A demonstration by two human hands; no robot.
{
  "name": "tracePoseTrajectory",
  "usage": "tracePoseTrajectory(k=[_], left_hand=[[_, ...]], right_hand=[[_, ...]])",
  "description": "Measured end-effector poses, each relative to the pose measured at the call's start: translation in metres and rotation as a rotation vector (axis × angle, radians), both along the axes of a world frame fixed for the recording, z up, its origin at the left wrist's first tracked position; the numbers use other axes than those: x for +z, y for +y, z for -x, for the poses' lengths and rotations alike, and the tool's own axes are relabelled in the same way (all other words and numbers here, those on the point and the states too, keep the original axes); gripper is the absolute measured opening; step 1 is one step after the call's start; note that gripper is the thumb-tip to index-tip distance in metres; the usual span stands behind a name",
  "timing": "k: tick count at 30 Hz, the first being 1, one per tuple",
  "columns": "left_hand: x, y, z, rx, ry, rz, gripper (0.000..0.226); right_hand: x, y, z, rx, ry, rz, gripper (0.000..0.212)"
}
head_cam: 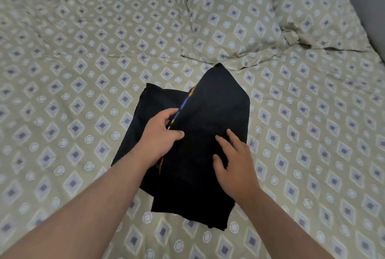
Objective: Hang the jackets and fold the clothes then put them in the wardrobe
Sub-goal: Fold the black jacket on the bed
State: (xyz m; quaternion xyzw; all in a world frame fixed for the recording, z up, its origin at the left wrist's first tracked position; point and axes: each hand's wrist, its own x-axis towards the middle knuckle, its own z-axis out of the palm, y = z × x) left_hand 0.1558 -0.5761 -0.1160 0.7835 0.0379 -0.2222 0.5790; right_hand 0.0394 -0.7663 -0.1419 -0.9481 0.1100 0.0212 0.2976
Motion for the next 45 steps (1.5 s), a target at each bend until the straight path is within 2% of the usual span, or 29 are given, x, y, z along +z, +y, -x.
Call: tracePoseTrajectory(k=[3, 5, 8, 10, 13, 15, 17, 19, 22, 25, 28, 32, 35, 38, 40, 43, 45], left_hand=[[-0.002, 0.050, -0.033, 0.099, 0.024, -0.110, 0.052], [-0.016, 0.083, -0.041, 0.141, 0.059, -0.253, 0.043], [-0.052, 0.108, -0.031, -0.001, 0.117, -0.665, 0.038], [-0.072, 0.110, -0.022, -0.058, 0.096, -0.758, 0.032], [-0.070, 0.101, -0.025, 0.110, 0.216, -0.530, 0.021], [-0.063, 0.100, -0.029, 0.171, 0.318, -0.431, 0.018], [-0.054, 0.100, -0.030, 0.189, 0.404, -0.352, 0.021], [-0.045, 0.101, -0.028, 0.172, 0.543, -0.155, 0.031], [-0.032, 0.100, -0.016, 0.136, 0.731, 0.086, 0.051], [-0.019, 0.091, 0.002, 0.197, 0.739, 0.202, 0.041], [0.003, 0.070, 0.015, 0.225, 0.682, 0.275, 0.034], [0.058, 0.036, 0.040, 0.208, 0.609, 0.371, 0.034], [0.105, 0.005, 0.066, 0.167, 0.531, 0.378, 0.034], [0.161, -0.027, 0.092, 0.149, 0.398, 0.332, 0.046], [0.205, -0.049, 0.107, 0.101, 0.337, 0.350, 0.052], [0.269, -0.083, 0.121, 0.099, 0.251, 0.377, 0.040], [0.312, -0.102, 0.129, 0.087, 0.215, 0.423, 0.040]], right_hand=[[-0.008, 0.017, -0.007, 0.135, 0.016, 0.152, 0.063], [-0.022, 0.025, -0.009, 0.204, 0.124, 0.211, 0.074], [-0.049, 0.033, -0.008, 0.260, 0.300, 0.264, 0.078], [-0.059, 0.035, -0.009, 0.255, 0.358, 0.254, 0.077], [-0.057, 0.037, -0.011, 0.147, 0.317, 0.093, 0.081], [-0.048, 0.039, -0.013, -0.168, 0.247, -0.144, 0.086], [-0.036, 0.038, -0.020, -0.568, 0.243, -0.405, 0.069], [-0.027, 0.035, -0.026, -0.778, 0.305, -0.645, 0.046], [-0.016, 0.020, -0.027, -0.738, 0.406, -0.834, 0.037], [0.009, -0.001, -0.024, -0.716, 0.478, -1.029, 0.035], [0.044, -0.028, -0.013, -0.672, 0.440, -1.150, 0.038], [0.109, -0.067, 0.017, -0.603, 0.332, -1.183, 0.047], [0.165, -0.099, 0.050, -0.606, 0.249, -1.133, 0.055], [0.221, -0.134, 0.080, -0.571, 0.143, -1.063, 0.062], [0.261, -0.156, 0.097, -0.573, 0.082, -1.097, 0.064], [0.326, -0.186, 0.116, -0.564, -0.032, -1.142, 0.064], [0.370, -0.203, 0.127, -0.555, -0.115, -1.179, 0.067]])
